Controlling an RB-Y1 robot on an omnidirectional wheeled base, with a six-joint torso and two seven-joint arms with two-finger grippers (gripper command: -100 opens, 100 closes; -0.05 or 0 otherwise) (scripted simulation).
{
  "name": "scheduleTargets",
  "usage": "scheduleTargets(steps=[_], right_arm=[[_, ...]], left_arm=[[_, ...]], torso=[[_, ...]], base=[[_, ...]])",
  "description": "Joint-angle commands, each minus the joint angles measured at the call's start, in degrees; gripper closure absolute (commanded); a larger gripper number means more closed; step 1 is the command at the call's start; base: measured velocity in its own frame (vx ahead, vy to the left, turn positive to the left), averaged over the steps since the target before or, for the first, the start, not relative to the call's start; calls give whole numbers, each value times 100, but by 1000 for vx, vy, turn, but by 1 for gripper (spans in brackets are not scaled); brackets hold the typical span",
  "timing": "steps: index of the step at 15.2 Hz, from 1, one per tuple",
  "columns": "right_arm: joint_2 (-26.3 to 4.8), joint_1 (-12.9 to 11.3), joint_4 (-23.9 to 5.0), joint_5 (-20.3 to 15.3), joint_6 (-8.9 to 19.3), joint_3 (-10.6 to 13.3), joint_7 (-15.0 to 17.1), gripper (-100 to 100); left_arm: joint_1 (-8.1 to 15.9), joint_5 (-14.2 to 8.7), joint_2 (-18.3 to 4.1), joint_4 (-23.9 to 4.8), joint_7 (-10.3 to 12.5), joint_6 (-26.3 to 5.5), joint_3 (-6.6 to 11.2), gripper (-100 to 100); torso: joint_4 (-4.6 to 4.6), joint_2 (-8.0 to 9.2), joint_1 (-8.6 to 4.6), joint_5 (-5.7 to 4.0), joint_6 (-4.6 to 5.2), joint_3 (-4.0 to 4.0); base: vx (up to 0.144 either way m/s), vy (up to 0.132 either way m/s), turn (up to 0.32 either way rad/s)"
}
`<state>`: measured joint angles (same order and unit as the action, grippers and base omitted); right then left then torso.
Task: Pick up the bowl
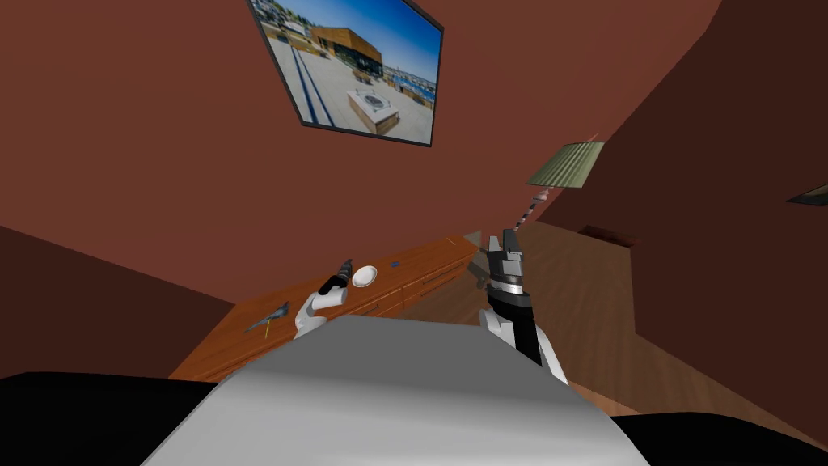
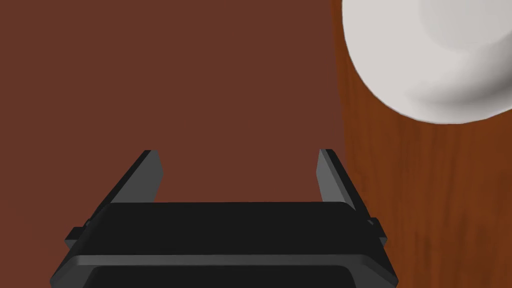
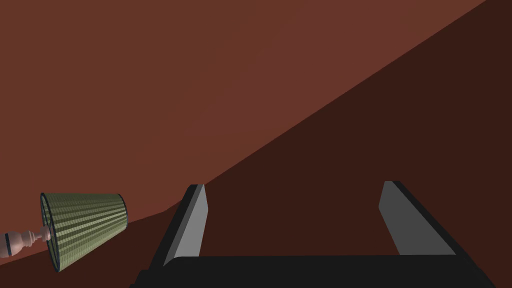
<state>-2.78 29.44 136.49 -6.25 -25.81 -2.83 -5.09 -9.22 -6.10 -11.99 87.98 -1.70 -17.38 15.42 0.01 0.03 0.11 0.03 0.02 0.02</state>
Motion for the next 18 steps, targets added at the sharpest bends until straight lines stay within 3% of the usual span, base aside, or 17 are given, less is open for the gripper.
scheduleTargets(steps=[1,4,6,9,10,12,15,18], right_arm=[[0,0,0,0,0,0,0,0],[0,0,0,0,0,0,0,0],[0,0,0,0,0,0,0,0],[0,0,0,0,0,0,0,0],[0,0,0,0,0,0,0,0],[0,0,0,0,0,0,0,0],[0,0,0,0,0,0,0,0],[0,0,0,0,0,0,0,0]], left_arm=[[88,8,23,-244,1,-114,58,-100],[248,-10,53,-645,16,-466,204,-100],[248,-10,53,-681,16,-466,204,-100],[398,-28,86,-1086,29,-791,340,-100],[398,-28,86,-1086,29,-791,340,-100],[534,-44,121,-1428,41,-1078,462,-100],[596,-51,138,-1618,47,-1216,517,-100],[753,-70,186,-2036,60,-1550,656,-100]], torso=[[0,0,0,0,0,0],[0,1,0,0,0,0],[0,2,1,0,-2,1],[-1,-2,-1,0,-1,-1],[-1,-2,0,0,0,-1],[0,-1,1,0,0,-1],[0,1,2,0,0,0],[0,-1,0,0,0,-1]], base=[[-20,16,-118],[-24,17,-151],[-19,16,-71],[-14,13,-116],[-18,18,-109],[-19,20,-180],[-23,18,-116],[-18,14,-157]])
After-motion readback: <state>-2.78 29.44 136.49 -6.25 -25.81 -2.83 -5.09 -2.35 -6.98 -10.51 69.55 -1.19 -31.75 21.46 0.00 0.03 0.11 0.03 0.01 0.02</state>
